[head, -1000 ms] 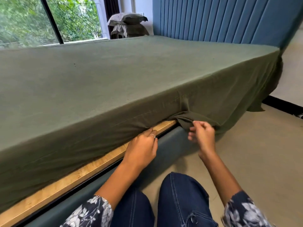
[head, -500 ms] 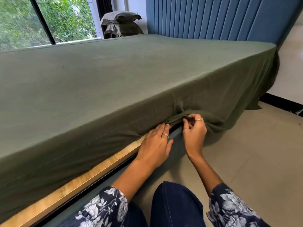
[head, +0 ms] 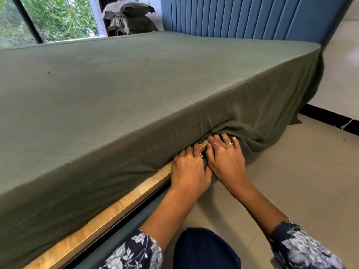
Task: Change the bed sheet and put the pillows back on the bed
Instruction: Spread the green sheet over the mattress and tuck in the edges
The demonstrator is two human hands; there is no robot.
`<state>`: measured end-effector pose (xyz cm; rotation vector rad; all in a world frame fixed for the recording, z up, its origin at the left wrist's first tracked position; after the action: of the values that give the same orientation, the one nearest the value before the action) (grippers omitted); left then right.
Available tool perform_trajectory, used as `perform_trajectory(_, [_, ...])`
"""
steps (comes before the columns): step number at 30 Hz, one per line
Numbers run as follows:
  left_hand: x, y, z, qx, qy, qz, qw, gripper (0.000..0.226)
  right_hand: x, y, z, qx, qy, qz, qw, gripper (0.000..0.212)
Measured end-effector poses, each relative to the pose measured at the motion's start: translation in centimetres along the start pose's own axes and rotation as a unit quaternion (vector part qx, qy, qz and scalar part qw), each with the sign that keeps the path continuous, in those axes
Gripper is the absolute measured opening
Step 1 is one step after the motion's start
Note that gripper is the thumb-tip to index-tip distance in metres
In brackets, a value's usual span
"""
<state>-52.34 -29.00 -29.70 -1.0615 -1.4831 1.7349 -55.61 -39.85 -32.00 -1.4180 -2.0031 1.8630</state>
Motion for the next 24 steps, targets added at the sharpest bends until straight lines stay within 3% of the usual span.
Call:
perform_trajectory(2, [0.1,-0.1,-0.1,-0.009,0.025,-0.002,1.0,0.073,-1.0,-0.6,-0.8,0.037,0.026,-0.009,0.999,0.043])
perform_trajectory(6, [0.2,-0.2,0.0,-0.048,0.023,-0.045,0.998,0.073,-3.6,-2.3,-2.2,0.018,0.133,-0.099,0.986,0.037])
perform_trajectory(8, [0.3,-1.0,0.9,-0.074,0.013,-0.06,0.995,0.064,-4.0,-2.3,-1.3,-0.016,0.108,-0.144,0.984,0.033])
perform_trajectory(9, [0.3,-1.5,1.4,-0.08,0.015,-0.06,0.995,0.055,-3.9,-2.1,-0.5,-0.095,0.089,-0.187,0.974,0.029])
perform_trajectory(10, [0.3,-2.0,2.0,-0.078,0.02,-0.058,0.995,0.044,-3.5,-2.1,0.7,-0.226,0.091,-0.243,0.939,0.025])
perform_trajectory(11, [0.4,-2.3,2.4,-0.067,0.025,-0.057,0.996,0.037,-2.9,-2.5,1.8,-0.392,0.14,-0.28,0.865,0.023])
perform_trajectory(12, [0.3,-2.6,2.9,-0.055,0.032,-0.051,0.997,0.034,-2.5,-2.9,3.8,-0.553,0.228,-0.249,0.762,0.02])
perform_trajectory(13, [0.0,-2.6,3.1,-0.044,0.041,-0.036,0.998,0.036,-1.9,-2.8,6.2,-0.633,0.324,-0.186,0.678,0.017])
perform_trajectory(14, [-0.4,-2.4,3.1,-0.038,0.055,-0.017,0.998,0.043,-1.4,-2.2,8.4,-0.664,0.395,-0.132,0.621,0.012])
perform_trajectory(16, [-1.8,-1.7,3.6,-0.04,0.089,0.005,0.995,0.057,-0.4,-0.6,11.2,-0.613,0.472,-0.126,0.62,0.003])
perform_trajectory(19, [-3.8,-0.5,3.8,-0.052,0.099,0.002,0.994,0.065,-0.6,1.5,11.3,-0.619,0.475,-0.184,0.597,0.048])
perform_trajectory(21, [-4.7,0.5,4.2,-0.065,0.097,-0.007,0.993,0.067,-1.6,2.0,10.5,-0.647,0.432,-0.195,0.598,0.07])
perform_trajectory(22, [-4.9,0.8,4.5,-0.072,0.091,-0.011,0.993,0.068,-2.3,2.2,10.1,-0.642,0.408,-0.196,0.619,0.075])
perform_trajectory(24, [-5.0,1.1,4.8,-0.075,0.077,-0.005,0.994,0.07,-3.2,2.6,9.4,-0.582,0.382,-0.177,0.696,0.069])
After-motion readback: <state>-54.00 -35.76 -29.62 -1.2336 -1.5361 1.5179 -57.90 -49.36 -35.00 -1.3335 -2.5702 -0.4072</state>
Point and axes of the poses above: each hand's wrist, its own x-axis away from the middle knuckle, its own y-axis out of the palm, z = x × y, the point moved 5 cm from there along -x, towards the middle knuckle, and after that the axes turned 11 degrees about y, right-handed, at the moved point
